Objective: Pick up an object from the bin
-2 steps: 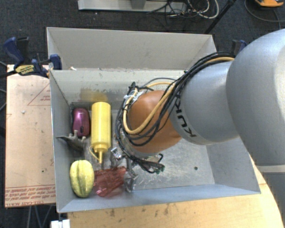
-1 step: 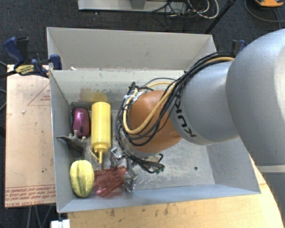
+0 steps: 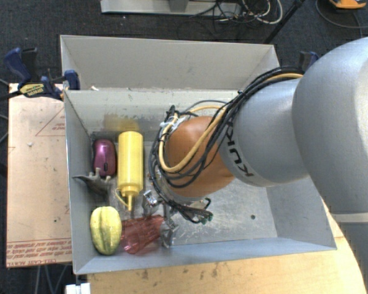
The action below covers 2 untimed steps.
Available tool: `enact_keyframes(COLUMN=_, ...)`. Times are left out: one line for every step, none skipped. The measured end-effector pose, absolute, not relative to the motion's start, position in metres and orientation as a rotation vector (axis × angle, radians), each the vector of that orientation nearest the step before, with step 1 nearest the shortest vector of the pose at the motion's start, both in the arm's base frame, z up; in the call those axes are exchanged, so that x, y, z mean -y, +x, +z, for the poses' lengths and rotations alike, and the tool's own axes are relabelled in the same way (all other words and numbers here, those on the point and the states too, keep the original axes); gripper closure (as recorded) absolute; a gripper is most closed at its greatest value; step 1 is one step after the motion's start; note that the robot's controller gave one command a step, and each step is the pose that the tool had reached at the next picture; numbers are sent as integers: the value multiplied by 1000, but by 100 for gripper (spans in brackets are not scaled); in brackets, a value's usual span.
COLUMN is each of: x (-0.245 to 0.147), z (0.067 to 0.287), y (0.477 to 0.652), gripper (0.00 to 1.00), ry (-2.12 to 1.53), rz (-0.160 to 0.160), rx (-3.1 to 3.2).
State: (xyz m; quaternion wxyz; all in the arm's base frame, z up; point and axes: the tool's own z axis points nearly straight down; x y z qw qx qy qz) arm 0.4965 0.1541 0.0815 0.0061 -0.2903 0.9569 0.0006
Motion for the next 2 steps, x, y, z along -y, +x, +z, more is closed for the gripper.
enact_keyframes(x=-154, z=83, y=496, gripper=100, ry=-909, rz=2, rx=-2999)
enact_keyframes(x=-154, z=89, y=495, gripper=100, ry=-909, rz=2, rx=-3003)
